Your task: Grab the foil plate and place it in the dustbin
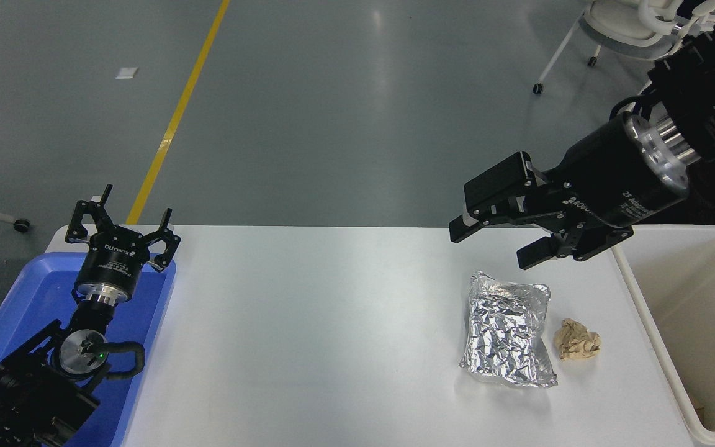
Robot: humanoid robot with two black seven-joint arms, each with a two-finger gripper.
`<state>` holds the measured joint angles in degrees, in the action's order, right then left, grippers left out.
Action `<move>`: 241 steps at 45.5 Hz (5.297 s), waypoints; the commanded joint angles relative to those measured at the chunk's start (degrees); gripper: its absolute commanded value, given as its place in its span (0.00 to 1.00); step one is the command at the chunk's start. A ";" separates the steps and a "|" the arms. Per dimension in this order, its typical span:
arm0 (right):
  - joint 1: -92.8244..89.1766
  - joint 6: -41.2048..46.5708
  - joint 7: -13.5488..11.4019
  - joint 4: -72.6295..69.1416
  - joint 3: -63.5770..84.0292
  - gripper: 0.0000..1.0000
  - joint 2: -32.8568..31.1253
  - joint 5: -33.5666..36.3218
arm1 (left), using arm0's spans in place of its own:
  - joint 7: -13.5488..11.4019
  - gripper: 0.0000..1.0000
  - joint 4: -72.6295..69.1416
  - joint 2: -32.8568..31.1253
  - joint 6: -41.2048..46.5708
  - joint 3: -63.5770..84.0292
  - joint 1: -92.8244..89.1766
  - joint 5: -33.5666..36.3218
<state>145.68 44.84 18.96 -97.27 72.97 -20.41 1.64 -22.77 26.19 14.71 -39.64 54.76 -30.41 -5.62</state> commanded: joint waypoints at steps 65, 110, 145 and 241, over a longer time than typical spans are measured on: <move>-56.73 -25.15 -0.68 35.12 -6.61 1.00 6.35 -22.82 | 0.00 1.00 0.00 -0.03 0.01 0.09 0.00 0.00; -73.70 -25.86 -1.03 53.41 -6.96 1.00 6.70 -27.05 | 0.00 1.00 0.09 -0.03 0.01 0.09 0.00 0.00; -78.79 -27.62 -2.00 57.37 -9.87 0.35 7.40 -26.52 | 0.00 1.00 0.09 -0.03 0.01 0.18 0.09 0.00; -1.62 -5.64 1.61 12.27 15.44 0.00 -7.79 -36.78 | 0.00 1.00 0.09 -0.03 0.09 0.18 0.00 0.00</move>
<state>142.68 38.50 20.54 -88.30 82.47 -20.73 -24.20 -22.76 26.22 14.68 -39.55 54.90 -30.41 -5.63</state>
